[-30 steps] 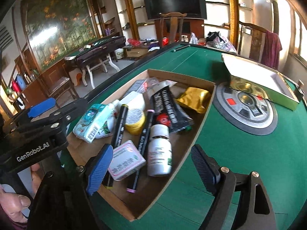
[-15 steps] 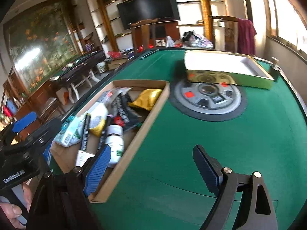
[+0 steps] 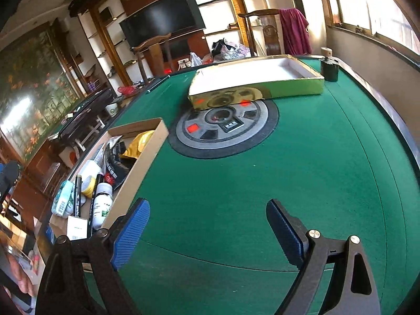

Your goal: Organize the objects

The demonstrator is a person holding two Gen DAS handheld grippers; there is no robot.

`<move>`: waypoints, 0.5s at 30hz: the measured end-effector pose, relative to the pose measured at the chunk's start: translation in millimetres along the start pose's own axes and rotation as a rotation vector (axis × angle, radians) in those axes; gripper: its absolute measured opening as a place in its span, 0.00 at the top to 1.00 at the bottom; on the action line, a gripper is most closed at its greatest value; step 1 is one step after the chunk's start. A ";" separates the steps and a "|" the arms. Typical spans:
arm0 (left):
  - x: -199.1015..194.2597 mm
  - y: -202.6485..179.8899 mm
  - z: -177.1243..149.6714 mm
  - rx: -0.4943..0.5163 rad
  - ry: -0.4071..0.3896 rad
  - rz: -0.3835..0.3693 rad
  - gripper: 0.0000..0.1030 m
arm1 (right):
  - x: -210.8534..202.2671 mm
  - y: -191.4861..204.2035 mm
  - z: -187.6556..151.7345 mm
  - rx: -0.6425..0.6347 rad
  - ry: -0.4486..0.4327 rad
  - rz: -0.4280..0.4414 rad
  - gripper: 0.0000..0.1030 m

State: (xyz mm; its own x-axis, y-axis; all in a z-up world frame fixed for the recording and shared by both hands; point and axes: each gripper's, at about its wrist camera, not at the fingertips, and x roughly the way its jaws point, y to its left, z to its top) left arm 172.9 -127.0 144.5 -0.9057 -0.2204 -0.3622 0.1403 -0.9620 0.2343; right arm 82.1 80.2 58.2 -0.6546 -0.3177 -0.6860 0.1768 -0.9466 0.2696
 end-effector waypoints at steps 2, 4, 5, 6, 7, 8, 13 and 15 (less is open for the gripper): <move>2.9 -11.6 0.8 0.039 0.014 0.000 0.00 | -0.1 2.6 0.1 -0.010 -0.002 -0.001 0.09; 4.9 -18.7 0.9 0.061 0.027 0.002 0.00 | -0.7 10.2 0.5 -0.035 -0.008 -0.007 0.09; 5.8 -20.2 0.6 0.062 0.036 -0.005 0.00 | -0.9 14.3 0.6 -0.049 -0.011 -0.011 0.09; 6.8 -20.2 0.1 0.053 0.047 -0.022 0.00 | -1.0 19.1 0.5 -0.064 -0.013 -0.014 0.09; 6.5 -19.5 -1.0 0.043 0.051 -0.038 0.00 | -1.1 24.5 0.2 -0.080 -0.017 -0.018 0.09; 7.5 -17.4 -1.4 0.028 0.058 -0.057 0.00 | -0.7 29.1 0.3 -0.092 -0.019 -0.023 0.09; 11.3 -1.0 -4.2 -0.063 0.072 -0.071 0.00 | 4.8 51.3 -0.9 -0.137 -0.026 -0.058 0.08; 15.7 8.8 -6.8 -0.097 0.092 -0.060 0.00 | 7.5 58.1 -2.2 -0.151 -0.023 -0.059 0.08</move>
State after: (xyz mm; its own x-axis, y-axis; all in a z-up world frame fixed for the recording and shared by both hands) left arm 162.7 -140.1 134.8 -0.8738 -0.1711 -0.4551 0.1287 -0.9840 0.1228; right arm 89.1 22.7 67.2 -0.6833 -0.2616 -0.6817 0.2452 -0.9616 0.1234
